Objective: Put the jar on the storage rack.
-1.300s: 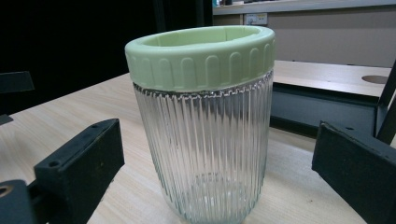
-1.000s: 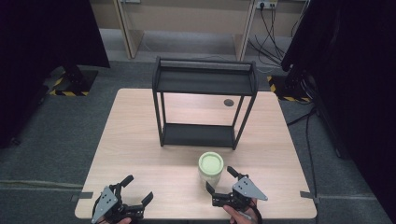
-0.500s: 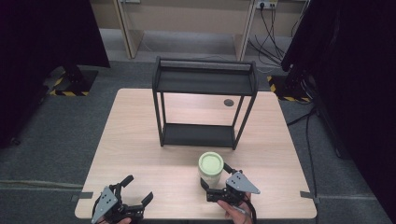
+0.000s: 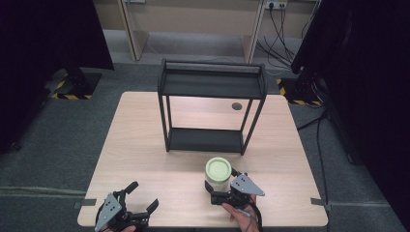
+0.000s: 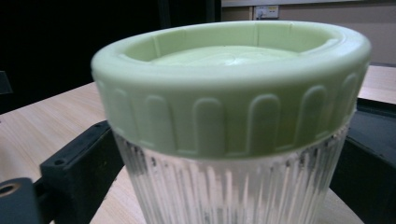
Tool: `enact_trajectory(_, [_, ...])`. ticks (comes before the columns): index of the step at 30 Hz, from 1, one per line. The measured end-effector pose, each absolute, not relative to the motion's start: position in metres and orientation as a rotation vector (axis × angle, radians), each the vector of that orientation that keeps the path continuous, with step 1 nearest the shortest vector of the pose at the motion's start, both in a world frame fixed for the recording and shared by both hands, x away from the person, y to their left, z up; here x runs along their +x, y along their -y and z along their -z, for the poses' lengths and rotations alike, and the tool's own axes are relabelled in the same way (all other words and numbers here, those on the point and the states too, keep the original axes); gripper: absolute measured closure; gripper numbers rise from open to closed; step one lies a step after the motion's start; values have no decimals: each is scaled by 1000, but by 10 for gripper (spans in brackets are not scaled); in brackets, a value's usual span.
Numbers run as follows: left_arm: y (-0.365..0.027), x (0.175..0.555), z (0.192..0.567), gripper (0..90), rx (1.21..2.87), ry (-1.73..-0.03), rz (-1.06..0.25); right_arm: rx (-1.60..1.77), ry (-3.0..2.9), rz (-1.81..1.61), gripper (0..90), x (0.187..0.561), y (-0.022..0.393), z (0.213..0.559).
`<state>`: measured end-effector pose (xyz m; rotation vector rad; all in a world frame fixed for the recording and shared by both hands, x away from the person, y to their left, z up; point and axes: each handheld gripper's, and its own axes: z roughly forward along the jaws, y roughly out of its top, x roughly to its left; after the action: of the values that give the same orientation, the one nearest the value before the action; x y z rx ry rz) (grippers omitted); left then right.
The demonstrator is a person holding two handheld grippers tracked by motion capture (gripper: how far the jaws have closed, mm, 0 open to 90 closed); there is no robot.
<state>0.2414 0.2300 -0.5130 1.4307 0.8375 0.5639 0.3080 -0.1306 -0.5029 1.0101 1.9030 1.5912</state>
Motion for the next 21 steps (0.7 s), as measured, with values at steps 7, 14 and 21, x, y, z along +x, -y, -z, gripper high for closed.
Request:
enact_trajectory(7, [-230, 241, 513, 1, 1431, -837, -564, 1013, -1914, -1598, 90, 313, 130, 504])
enact_trajectory(14, [-230, 241, 513, 1, 1431, -836, -562, 952, -1916, -1569, 112, 312, 131, 502])
enact_trajectory(21, [-230, 242, 513, 1, 1430, -839, -560, 968, -1928, -1585, 116, 313, 129, 497])
